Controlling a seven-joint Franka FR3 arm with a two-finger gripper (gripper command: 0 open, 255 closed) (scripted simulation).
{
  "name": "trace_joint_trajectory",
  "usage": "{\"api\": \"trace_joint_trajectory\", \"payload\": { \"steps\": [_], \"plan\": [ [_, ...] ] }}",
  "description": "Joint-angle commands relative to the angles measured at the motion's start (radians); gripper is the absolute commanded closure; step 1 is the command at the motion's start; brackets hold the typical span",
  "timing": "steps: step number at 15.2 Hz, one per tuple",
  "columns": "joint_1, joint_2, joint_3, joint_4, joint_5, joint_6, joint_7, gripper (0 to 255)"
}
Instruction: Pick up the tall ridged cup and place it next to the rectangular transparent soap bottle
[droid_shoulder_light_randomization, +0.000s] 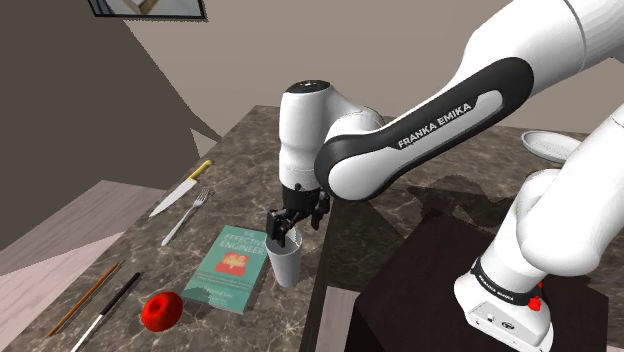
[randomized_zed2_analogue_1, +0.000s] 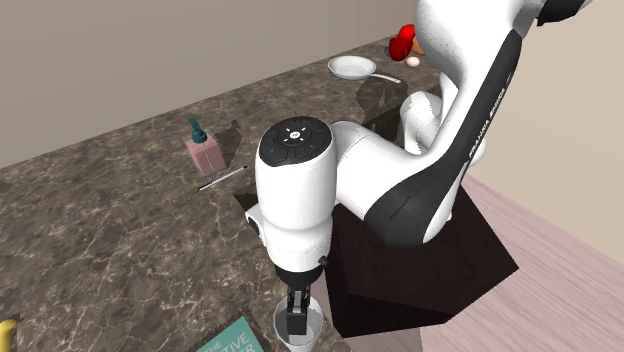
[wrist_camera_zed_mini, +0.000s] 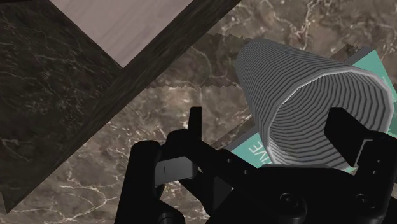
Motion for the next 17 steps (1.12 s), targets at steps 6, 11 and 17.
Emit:
{"api": "trace_joint_trajectory", "payload": {
  "steps": [6,11,17],
  "plan": [
    [0.0,0.0,0.0,0.0,0.0,0.0,0.0,255],
    [0.0,-0.008,-0.002,0.007,0.003,-0.014,-0.002,255],
    [0.001,-0.051,-0.013,0.053,0.016,-0.1,-0.01,255]
  ]
}}
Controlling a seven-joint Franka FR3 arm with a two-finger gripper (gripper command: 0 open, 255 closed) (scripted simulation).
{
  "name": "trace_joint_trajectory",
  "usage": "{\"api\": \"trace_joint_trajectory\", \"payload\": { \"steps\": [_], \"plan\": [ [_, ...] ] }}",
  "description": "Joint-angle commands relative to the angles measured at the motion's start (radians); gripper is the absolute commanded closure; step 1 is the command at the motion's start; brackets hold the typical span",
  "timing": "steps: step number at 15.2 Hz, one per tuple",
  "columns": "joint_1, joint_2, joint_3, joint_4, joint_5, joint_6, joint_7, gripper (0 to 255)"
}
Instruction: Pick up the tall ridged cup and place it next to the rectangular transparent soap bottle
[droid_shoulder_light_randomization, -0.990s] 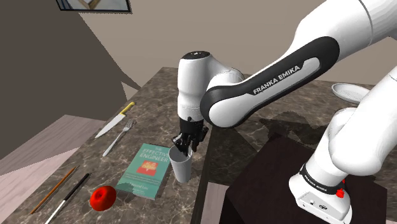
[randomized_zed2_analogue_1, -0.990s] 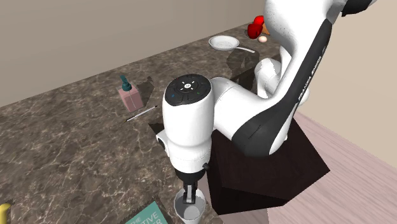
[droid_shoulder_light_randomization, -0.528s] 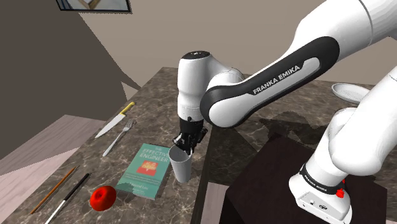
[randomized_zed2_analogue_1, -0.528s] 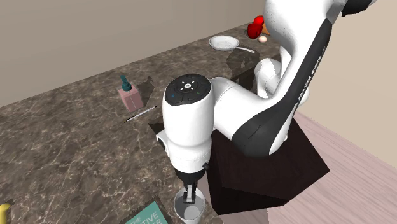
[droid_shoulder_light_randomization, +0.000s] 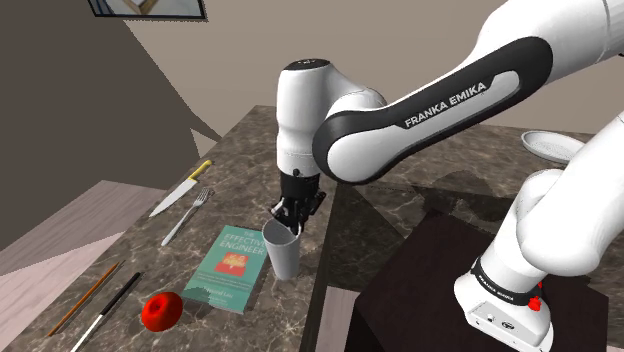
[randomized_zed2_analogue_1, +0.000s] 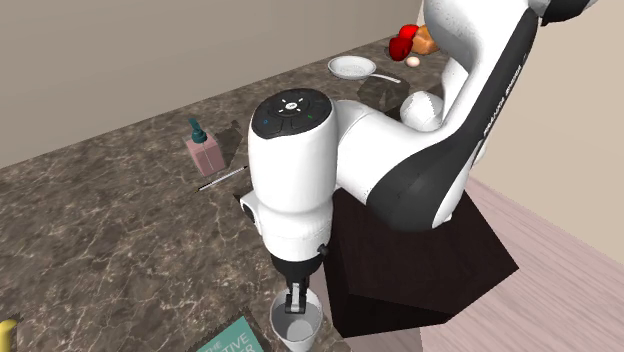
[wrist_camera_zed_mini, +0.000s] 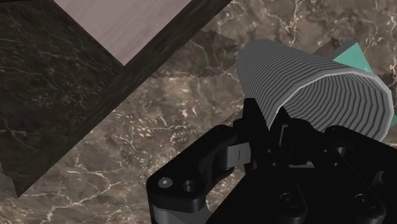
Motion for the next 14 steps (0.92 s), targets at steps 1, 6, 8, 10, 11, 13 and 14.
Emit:
{"api": "trace_joint_trajectory", "payload": {
  "steps": [1,6,8,10,11,13,14],
  "plan": [
    [0.001,-0.018,-0.004,0.012,0.006,-0.029,-0.003,255],
    [0.001,-0.045,-0.013,0.057,0.012,-0.1,-0.006,255],
    [0.001,-0.054,-0.017,0.077,0.013,-0.127,-0.007,255],
    [0.0,-0.062,-0.021,0.097,0.014,-0.155,-0.007,255],
    [0.0,-0.065,-0.022,0.107,0.014,-0.169,-0.007,255],
    [-0.001,-0.072,-0.026,0.129,0.014,-0.196,-0.006,255],
    [-0.001,-0.074,-0.027,0.14,0.014,-0.21,-0.006,255]
  ]
}}
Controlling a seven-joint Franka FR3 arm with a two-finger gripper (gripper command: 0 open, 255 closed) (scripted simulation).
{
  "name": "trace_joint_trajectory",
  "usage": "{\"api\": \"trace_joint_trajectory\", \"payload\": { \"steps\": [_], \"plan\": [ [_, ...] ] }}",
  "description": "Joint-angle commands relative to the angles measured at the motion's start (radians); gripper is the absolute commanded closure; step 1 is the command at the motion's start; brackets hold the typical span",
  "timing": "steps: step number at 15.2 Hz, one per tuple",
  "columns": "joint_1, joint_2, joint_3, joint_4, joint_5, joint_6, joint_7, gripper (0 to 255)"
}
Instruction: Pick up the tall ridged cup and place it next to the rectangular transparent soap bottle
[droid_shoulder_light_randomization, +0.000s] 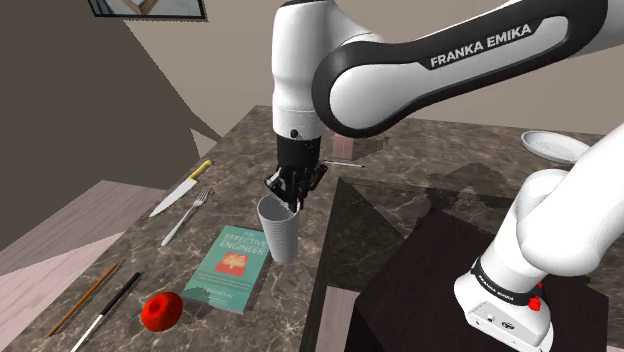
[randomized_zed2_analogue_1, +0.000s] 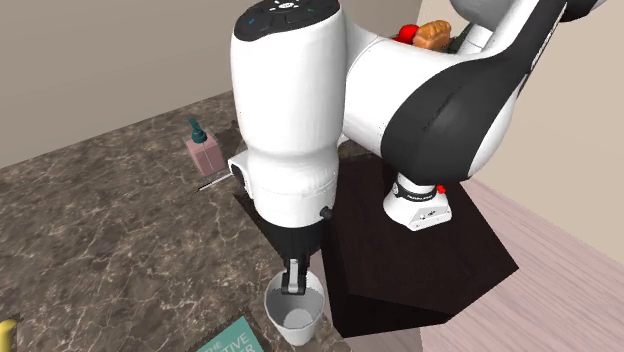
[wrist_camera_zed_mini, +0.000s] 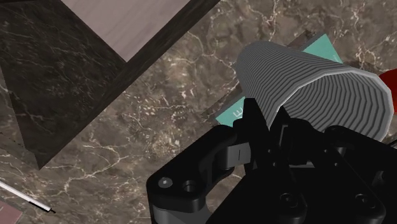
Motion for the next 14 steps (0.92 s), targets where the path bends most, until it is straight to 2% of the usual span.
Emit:
{"api": "trace_joint_trajectory", "payload": {
  "steps": [1,14],
  "plan": [
    [-0.001,-0.01,-0.005,0.021,0.001,-0.03,-0.002,255],
    [-0.007,-0.021,-0.021,0.185,-0.007,-0.205,0.009,255]
  ]
}}
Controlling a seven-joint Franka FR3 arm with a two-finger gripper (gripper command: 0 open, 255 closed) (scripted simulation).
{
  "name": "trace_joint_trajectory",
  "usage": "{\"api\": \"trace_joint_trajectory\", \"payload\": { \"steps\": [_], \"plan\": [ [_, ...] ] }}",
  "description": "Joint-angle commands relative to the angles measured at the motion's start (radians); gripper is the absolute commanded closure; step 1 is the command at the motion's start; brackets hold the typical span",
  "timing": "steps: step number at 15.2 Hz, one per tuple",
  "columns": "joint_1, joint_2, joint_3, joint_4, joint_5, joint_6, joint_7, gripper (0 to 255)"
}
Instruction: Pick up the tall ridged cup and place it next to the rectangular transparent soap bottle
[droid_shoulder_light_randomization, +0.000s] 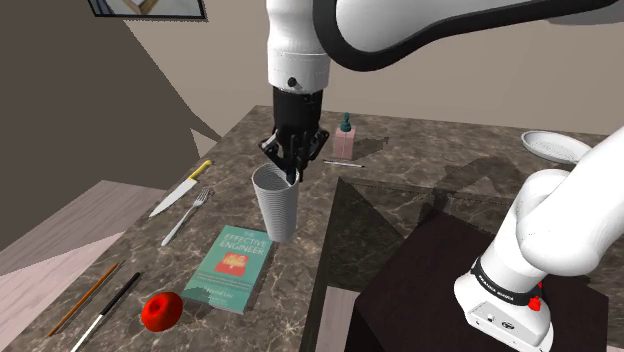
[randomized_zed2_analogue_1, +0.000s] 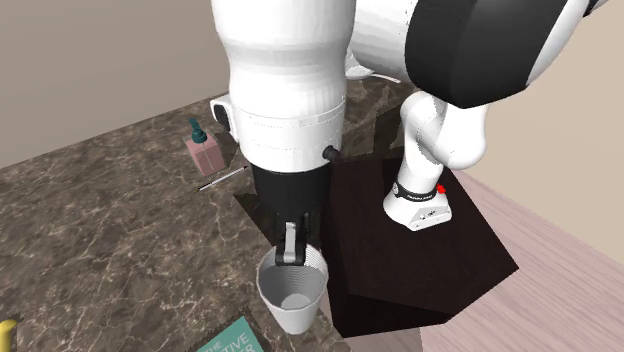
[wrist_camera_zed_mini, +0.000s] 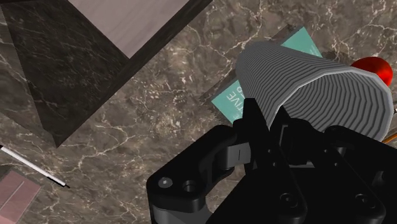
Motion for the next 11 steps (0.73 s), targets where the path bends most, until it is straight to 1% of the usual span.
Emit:
{"api": "trace_joint_trajectory", "payload": {
  "steps": [1,11],
  "plan": [
    [-0.001,0.001,-0.002,0.029,-0.002,-0.028,0.002,255],
    [-0.008,0.023,-0.007,0.183,-0.016,-0.161,0.019,255]
  ]
}}
